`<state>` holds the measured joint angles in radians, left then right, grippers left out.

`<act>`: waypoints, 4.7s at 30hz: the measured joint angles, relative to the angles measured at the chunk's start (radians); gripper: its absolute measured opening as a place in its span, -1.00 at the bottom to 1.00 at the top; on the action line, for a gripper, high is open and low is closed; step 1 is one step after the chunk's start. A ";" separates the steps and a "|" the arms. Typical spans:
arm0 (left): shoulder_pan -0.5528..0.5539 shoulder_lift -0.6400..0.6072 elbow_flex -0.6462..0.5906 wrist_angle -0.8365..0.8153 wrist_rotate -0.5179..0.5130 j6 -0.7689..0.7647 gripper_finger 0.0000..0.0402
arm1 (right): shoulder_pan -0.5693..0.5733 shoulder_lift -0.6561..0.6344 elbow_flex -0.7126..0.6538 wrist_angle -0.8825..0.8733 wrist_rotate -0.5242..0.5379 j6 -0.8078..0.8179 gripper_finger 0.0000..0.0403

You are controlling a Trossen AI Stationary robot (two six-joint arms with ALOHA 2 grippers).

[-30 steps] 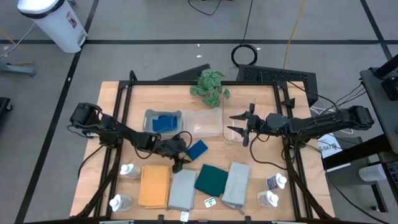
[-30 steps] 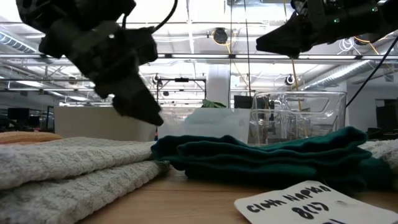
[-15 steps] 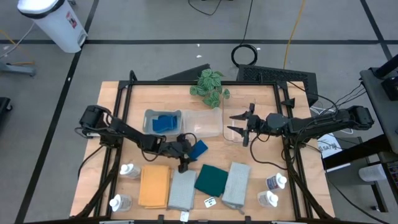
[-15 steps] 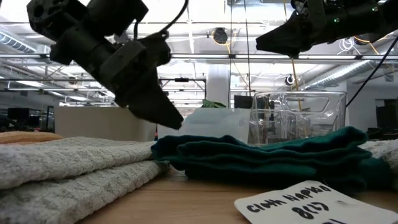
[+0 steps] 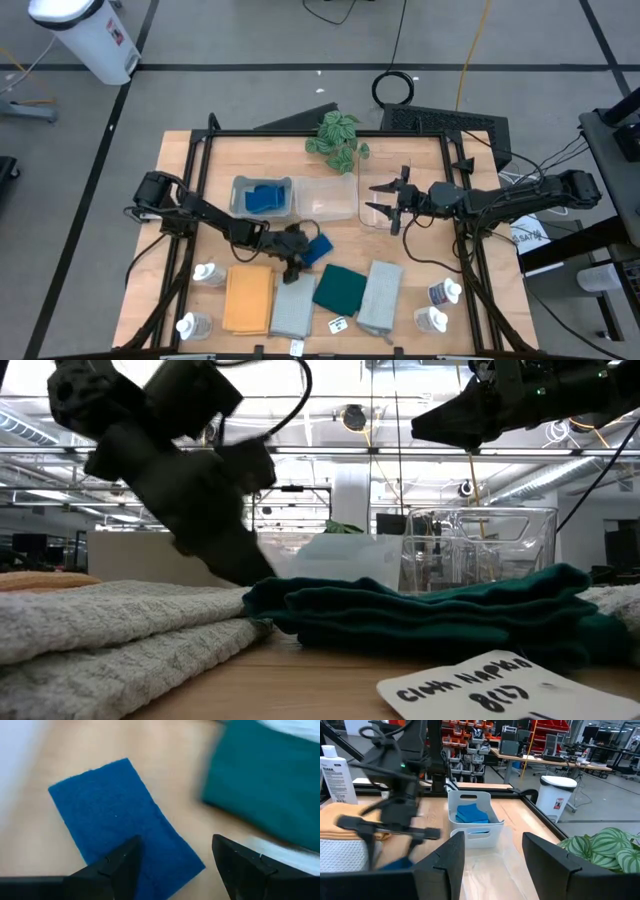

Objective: Pick & Place Kitchen Items
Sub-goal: Put the blue sponge into the gray bin

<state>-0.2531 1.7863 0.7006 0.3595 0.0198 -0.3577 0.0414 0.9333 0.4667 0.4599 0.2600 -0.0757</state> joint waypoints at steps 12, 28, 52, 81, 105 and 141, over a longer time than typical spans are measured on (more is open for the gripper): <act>-0.002 -0.069 0.000 -0.153 0.063 -0.012 0.22 | 0.000 0.000 0.000 0.007 0.000 -0.021 -0.15; -0.002 -0.068 -0.001 -0.101 0.027 -0.120 0.22 | -0.001 0.000 0.000 0.126 -0.048 0.016 -0.15; 0.018 -0.067 -0.002 -0.093 -0.146 -0.275 0.22 | -0.009 0.000 0.000 0.011 -0.214 0.088 -0.15; 0.021 -0.067 -0.002 -0.039 -0.112 -0.135 0.22 | -0.008 0.000 0.000 0.059 -0.212 0.011 -0.15; 0.035 -0.059 -0.001 -0.061 -0.131 0.143 0.22 | 0.120 0.000 0.000 0.172 -0.213 0.055 -0.15; -0.078 -0.173 -0.002 -0.251 -0.245 0.041 0.22 | 0.117 0.000 0.000 0.188 -0.210 -0.027 -0.15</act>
<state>-0.3308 1.6135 0.6991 0.1081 -0.2249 -0.3170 0.1585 0.9337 0.4667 0.6479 0.0498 -0.1024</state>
